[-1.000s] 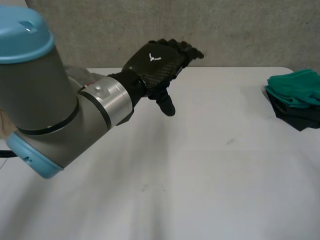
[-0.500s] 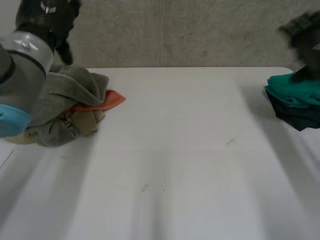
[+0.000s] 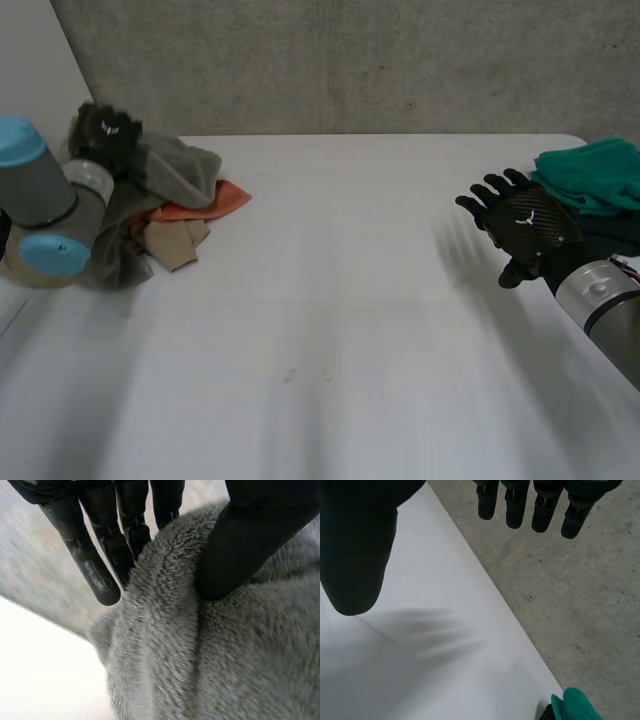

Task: Fold the laundry.

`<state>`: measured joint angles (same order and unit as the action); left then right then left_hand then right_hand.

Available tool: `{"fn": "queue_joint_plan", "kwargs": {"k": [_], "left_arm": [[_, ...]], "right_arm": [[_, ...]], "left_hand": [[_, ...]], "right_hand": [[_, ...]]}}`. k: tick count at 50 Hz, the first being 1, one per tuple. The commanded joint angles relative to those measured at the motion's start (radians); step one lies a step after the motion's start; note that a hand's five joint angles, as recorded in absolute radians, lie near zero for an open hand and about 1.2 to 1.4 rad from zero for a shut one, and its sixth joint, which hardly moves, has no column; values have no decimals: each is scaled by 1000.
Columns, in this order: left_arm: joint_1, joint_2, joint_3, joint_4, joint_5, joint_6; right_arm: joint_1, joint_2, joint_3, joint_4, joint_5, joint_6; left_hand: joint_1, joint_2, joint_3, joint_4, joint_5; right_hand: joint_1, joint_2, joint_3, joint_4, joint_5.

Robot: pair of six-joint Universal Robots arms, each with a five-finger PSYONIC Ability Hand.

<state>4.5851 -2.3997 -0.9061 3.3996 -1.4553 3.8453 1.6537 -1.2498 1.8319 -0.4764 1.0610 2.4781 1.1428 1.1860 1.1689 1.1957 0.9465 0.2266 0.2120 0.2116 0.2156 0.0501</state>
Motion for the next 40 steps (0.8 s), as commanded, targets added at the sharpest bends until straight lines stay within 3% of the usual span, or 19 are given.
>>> {"fn": "queue_joint_plan", "kwargs": {"k": [1,7,10,20,22,27,31,35,40], "left_arm": [[-123,256,-120,61,-11,-174],[-280,392,-200,63,-5,-354],[-339,393,-235,58,-3,-391],[-601,169,-261,-12,-20,-411],[-620,139,-258,-40,-34,-412],[-647,149,-270,-109,-101,-411],[-647,230,-281,-155,-149,-405],[-620,324,-316,-207,-161,-400],[-505,410,-375,-241,-137,-400]], "right_arm": [[0,-16,-11,-1,33,8],[3,-77,-13,2,122,45],[1,-89,-13,4,137,93],[1,-108,-13,9,137,211],[4,-108,-11,13,137,222],[11,-105,-20,91,134,228],[11,-105,-49,191,131,228],[11,-105,-97,341,132,237],[23,-92,-131,553,126,239]], "left_hand": [[253,210,227,201,275],[253,210,227,201,275],[253,210,227,201,275],[253,210,227,201,275],[187,144,161,134,209],[-672,-715,-698,-725,-650],[-873,-916,-899,-926,-851],[-912,-955,-938,-965,-890],[-903,-946,-929,-956,-881]], "right_hand": [[-52,-37,-37,-41,-50],[-52,-37,-37,-41,-50],[-52,-37,-37,-41,-50],[-52,-37,-37,-41,-50],[-52,-37,-37,-41,-50],[-52,-37,-37,-41,-50],[-52,-37,-37,-41,-50],[-52,-37,-37,-41,-50],[-52,-37,-37,-41,-50]]}}
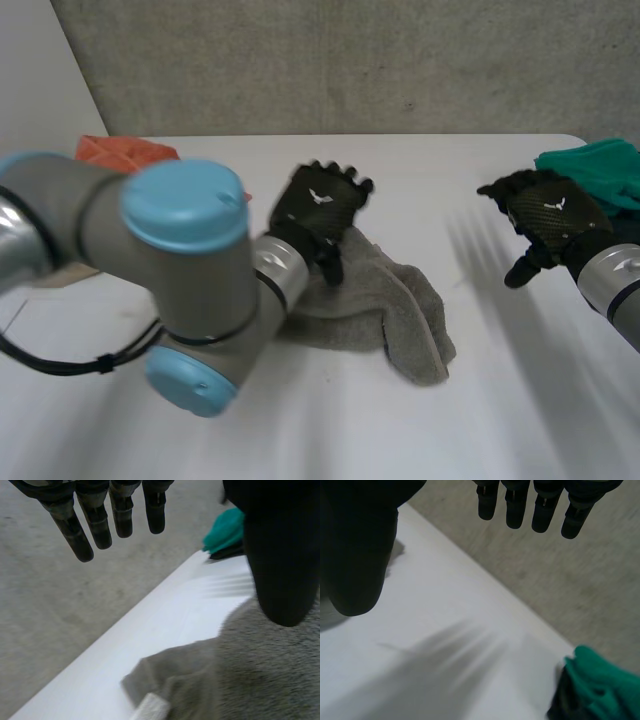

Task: Fold the laundry.

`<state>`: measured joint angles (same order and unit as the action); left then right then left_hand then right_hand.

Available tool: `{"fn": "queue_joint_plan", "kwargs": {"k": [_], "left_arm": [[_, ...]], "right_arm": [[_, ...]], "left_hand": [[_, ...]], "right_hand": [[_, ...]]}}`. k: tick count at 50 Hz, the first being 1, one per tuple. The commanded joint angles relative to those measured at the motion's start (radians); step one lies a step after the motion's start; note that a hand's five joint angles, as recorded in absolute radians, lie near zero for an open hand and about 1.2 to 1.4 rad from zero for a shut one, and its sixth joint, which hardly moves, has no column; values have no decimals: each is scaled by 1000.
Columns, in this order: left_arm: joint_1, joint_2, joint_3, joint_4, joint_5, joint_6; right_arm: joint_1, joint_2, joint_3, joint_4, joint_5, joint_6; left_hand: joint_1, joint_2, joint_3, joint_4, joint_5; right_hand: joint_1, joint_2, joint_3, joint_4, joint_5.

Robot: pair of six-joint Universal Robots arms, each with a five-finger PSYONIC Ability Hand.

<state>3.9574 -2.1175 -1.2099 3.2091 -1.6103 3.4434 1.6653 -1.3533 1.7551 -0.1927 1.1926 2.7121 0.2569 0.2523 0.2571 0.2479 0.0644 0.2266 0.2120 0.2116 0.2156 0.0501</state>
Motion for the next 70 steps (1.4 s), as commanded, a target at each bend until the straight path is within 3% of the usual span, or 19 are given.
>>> {"fn": "queue_joint_plan", "kwargs": {"k": [1,3,8,12,19,23,24,26,27,31,39,45,49,59,68,70], "left_arm": [[138,132,-79,-52,32,3],[167,136,-88,-60,75,11],[230,87,-88,-106,292,85],[241,-19,-65,-149,371,135],[227,-150,-7,-184,369,175],[221,-243,62,-186,357,184],[215,-262,99,-184,333,181],[207,-269,139,-180,291,181],[201,-271,160,-176,268,180],[187,-274,280,-114,149,169],[177,-193,382,292,38,149],[160,-62,270,428,-42,149],[132,17,130,425,-65,149],[5,85,-339,370,-154,151],[-92,97,-444,190,-307,125],[-93,149,-435,134,-329,105]], "right_arm": [[16,13,-54,294,-8,6],[45,14,-43,332,-11,24],[99,17,13,303,-1,100],[132,31,70,217,4,181],[241,105,99,76,91,310],[281,137,80,41,159,324],[290,148,69,30,169,324],[306,174,49,6,192,324],[320,193,28,-19,211,324],[340,227,-54,-82,257,301],[343,249,-377,-201,331,151],[341,201,-471,-404,344,49],[343,198,-465,-435,341,43],[369,286,-309,-269,323,34],[358,344,-155,-195,297,-63],[355,338,-138,-195,295,-80]], "left_hand": [[-11,-7,-11,-2,7],[-5,-1,-5,4,13],[45,49,44,54,63],[54,58,53,62,71],[80,84,80,89,98],[343,348,343,352,361],[612,616,611,621,629],[936,940,935,945,954],[1077,1081,1076,1086,1095],[1139,1144,1139,1148,1157],[1139,1144,1139,1148,1157],[1139,1144,1139,1148,1157],[1139,1144,1139,1148,1157],[1137,1141,1137,1146,1155],[703,707,703,712,721],[495,499,495,504,513]], "right_hand": [[-52,-37,-37,-41,-50],[-52,-37,-37,-41,-50],[-52,-37,-37,-41,-50],[-52,-37,-37,-41,-50],[-39,-25,-24,-28,-37],[139,154,154,150,141],[204,219,219,215,206],[397,412,413,409,399],[657,672,672,668,659],[1169,1183,1184,1180,1170],[1170,1184,1185,1181,1172],[1170,1184,1185,1181,1172],[1170,1184,1185,1181,1172],[1170,1184,1185,1181,1172],[1170,1184,1185,1181,1172],[1170,1184,1185,1181,1172]]}}
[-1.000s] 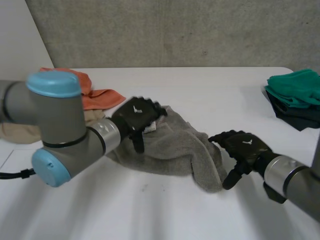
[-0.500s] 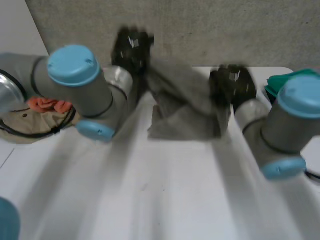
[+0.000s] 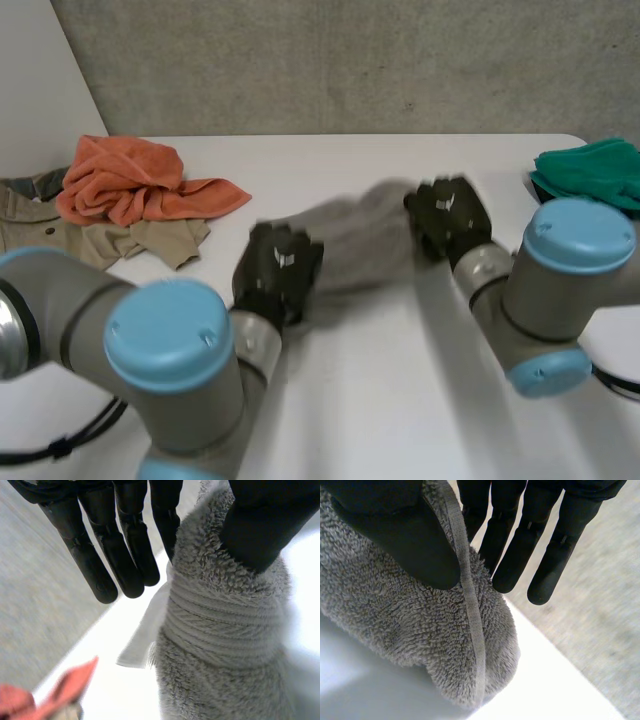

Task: Fold the laundry.

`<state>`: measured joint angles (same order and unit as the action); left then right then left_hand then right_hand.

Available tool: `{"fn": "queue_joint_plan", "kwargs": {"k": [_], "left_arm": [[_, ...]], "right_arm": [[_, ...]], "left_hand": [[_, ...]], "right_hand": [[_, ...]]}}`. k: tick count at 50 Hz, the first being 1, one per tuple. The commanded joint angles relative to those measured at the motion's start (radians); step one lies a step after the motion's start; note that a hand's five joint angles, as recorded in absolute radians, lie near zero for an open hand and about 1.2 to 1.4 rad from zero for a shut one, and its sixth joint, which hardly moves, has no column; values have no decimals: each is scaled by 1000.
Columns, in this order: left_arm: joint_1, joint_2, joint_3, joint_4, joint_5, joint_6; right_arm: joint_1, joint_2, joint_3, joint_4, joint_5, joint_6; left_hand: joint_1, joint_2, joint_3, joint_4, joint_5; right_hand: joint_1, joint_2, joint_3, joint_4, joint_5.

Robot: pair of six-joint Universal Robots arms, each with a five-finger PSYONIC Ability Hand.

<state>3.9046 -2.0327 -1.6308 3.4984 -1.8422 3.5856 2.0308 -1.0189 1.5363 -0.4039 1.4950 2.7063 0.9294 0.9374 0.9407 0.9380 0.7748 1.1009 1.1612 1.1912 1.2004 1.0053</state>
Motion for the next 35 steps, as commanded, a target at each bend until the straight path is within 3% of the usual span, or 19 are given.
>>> {"fn": "queue_joint_plan", "kwargs": {"k": [1,4,10,14,15,19,27,35], "left_arm": [[-39,90,-9,-177,-98,-48],[-24,161,17,-234,-86,-65],[59,190,135,-303,-39,-65],[123,164,235,-344,92,-64],[149,131,271,-361,160,-67],[199,-1,373,-406,285,-70],[228,-170,476,-553,302,-60],[223,-213,447,-570,293,-61]], "right_arm": [[-11,2,90,16,-7,-80],[-12,-4,111,16,-15,-92],[-12,-62,148,16,-51,-92],[-9,-73,159,16,-74,-96],[-6,-73,160,16,-79,-96],[2,-76,176,16,-85,-95],[-6,-78,180,16,-87,-96],[-11,-78,176,16,-87,-100]], "left_hand": [[-304,-312,-315,-312,-323],[-639,-647,-650,-648,-659],[-672,-680,-683,-681,-692],[-637,-645,-648,-645,-657],[-622,-630,-633,-631,-642],[-566,-574,-578,-575,-586],[-490,-498,-501,-498,-510],[-481,-489,-492,-490,-501]], "right_hand": [[295,235,205,196,216],[295,235,205,196,216],[295,235,205,196,216],[295,235,205,196,216],[295,235,205,196,216],[295,235,205,196,216],[295,235,205,196,216],[295,235,205,196,216]]}}
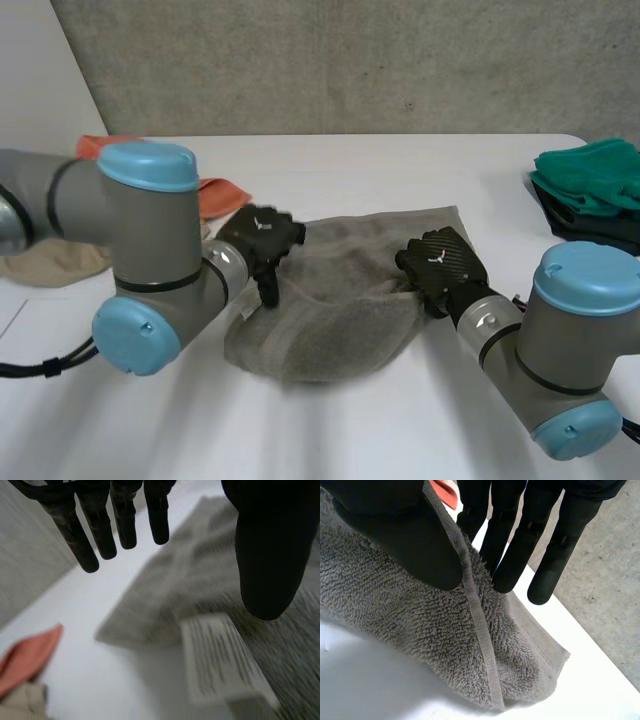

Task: Fold the laundry.

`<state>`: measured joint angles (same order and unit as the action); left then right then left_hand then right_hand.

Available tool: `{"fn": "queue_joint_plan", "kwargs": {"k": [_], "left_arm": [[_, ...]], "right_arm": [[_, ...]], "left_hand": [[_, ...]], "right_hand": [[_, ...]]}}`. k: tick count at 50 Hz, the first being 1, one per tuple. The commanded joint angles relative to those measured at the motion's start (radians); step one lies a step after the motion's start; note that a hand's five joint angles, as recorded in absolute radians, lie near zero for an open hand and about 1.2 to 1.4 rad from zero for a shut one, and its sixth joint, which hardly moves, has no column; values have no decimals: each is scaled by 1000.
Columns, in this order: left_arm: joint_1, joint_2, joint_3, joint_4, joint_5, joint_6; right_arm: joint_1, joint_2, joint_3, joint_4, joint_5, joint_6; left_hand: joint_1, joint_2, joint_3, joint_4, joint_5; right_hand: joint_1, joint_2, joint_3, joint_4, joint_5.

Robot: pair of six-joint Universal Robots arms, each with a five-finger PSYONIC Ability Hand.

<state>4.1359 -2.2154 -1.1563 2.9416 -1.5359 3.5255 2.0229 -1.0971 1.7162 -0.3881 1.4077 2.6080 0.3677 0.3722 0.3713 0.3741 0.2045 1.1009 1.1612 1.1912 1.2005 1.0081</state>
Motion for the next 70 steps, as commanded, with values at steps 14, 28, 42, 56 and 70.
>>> {"fn": "queue_joint_plan", "kwargs": {"k": [14,28,42,56,70], "left_arm": [[-20,-63,-16,4,-82,-11],[-14,413,-137,76,-138,-43],[-3,420,-330,88,-133,-45],[-2,122,-207,258,-141,-40],[-54,181,-315,238,-135,-30]], "right_arm": [[-4,-10,-24,17,8,-17],[-24,-233,-121,259,20,-167],[-15,-296,-199,508,14,-172],[6,-18,-257,376,25,-48],[11,-18,-221,347,22,-17]], "left_hand": [[1029,1024,1025,1022,1017],[1029,1024,1025,1022,1017],[1029,1024,1025,1022,1017],[745,741,742,739,734],[307,302,303,300,296]], "right_hand": [[295,235,205,196,214],[295,235,205,196,214],[295,235,205,196,214],[295,235,205,196,214],[295,235,205,196,214]]}}
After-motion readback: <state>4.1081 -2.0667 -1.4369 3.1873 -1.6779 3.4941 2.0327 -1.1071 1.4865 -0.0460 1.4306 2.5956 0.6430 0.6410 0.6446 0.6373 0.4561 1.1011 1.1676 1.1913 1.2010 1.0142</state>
